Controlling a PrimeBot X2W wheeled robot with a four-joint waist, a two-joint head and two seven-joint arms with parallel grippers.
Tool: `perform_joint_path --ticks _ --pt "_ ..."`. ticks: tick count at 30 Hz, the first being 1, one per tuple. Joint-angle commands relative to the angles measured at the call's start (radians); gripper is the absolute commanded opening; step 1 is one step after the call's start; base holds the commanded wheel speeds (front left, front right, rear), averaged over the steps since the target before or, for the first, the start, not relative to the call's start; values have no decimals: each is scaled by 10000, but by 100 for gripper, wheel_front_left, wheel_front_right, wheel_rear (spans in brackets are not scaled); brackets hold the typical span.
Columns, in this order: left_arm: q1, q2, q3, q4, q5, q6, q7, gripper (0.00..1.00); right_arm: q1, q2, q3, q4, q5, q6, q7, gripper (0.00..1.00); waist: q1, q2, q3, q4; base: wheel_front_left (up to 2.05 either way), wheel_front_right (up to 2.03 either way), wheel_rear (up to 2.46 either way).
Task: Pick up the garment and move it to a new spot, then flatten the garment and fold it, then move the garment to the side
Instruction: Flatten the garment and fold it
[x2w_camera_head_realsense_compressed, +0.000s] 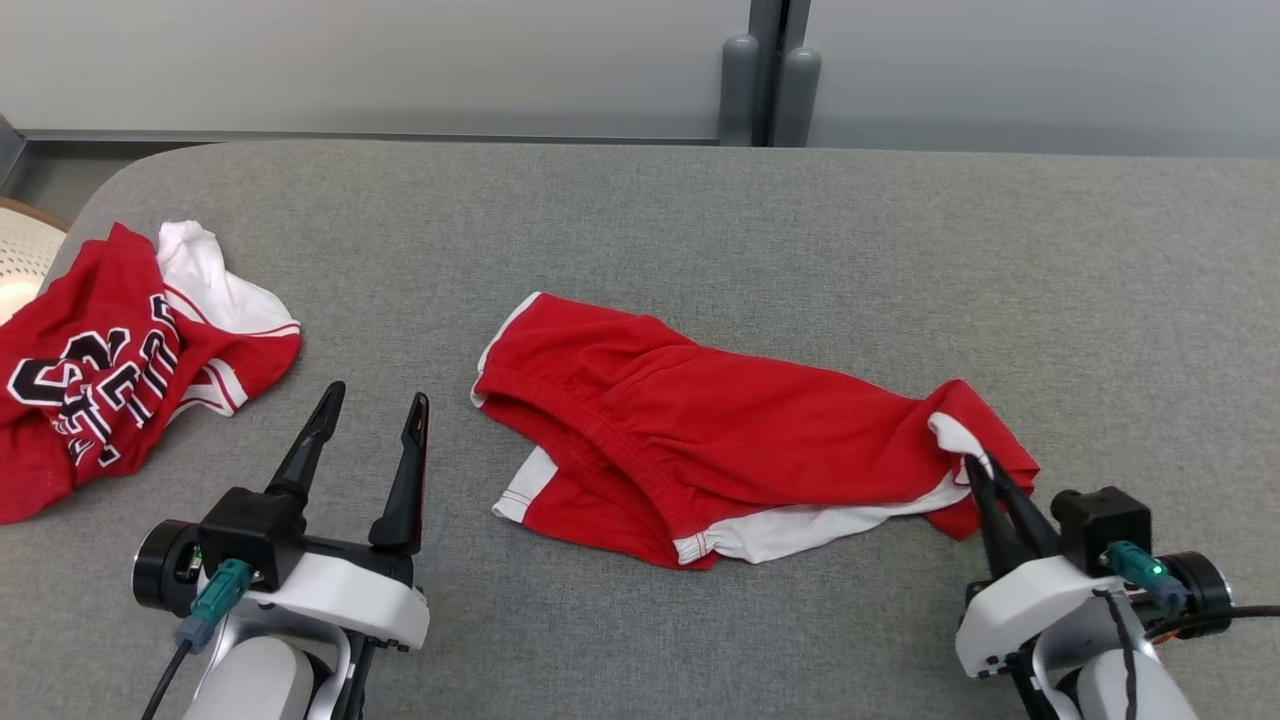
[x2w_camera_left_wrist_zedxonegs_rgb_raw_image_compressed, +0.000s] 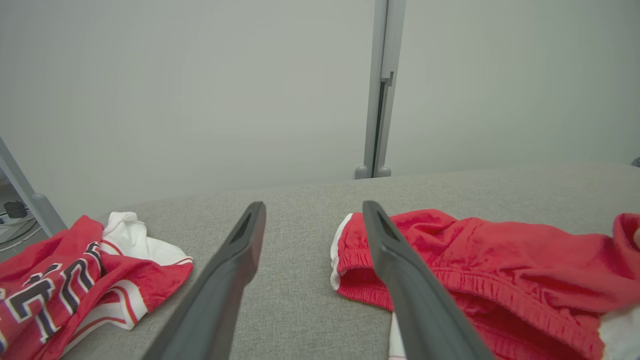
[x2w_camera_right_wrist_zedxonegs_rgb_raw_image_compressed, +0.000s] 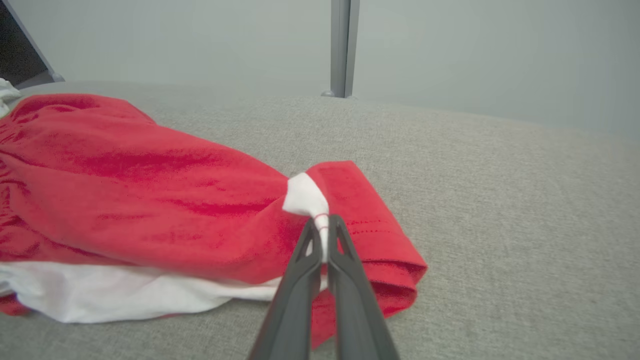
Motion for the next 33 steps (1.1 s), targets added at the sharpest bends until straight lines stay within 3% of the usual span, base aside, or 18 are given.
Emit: perform_joint_path --ticks 1,7,8,9,10,19,25,33 --pt "-140 36 70 -42 78 -1 -34 100 54 -27 -202 -179 1 -5 -57 0 0 0 -9 -72 0 0 0" --pt "-82 1 156 -94 120 -5 -26 100 319 -21 -1438 -545 -550 -3 181 0 0 0 -25 -211 0 0 0" --pt "-69 -8 163 -91 125 -16 -27 100 369 -24 -1595 -537 -605 -3 198 21 0 0 -26 -232 0 0 0" --pt "-41 -16 175 -83 129 -19 -27 100 414 -22 -1711 -507 -642 -5 201 84 0 0 -36 -262 0 0 0" --pt "2 -8 193 -75 120 -20 -27 100 434 -28 -1861 -469 -618 -5 169 100 0 0 -30 -311 0 0 0" --pt "316 18 330 -40 75 -47 -24 100 925 -22 -1854 -434 332 -3 -358 100 0 0 -265 -566 0 0 0" --pt "692 62 534 -173 93 121 -25 100 1445 -26 -1293 -1428 878 -5 -780 100 0 0 -610 -823 0 0 0" --pt "1478 182 587 -358 115 306 -10 100 1825 -29 -931 -2806 1108 -3 -378 100 0 0 -1256 -1107 0 0 0"
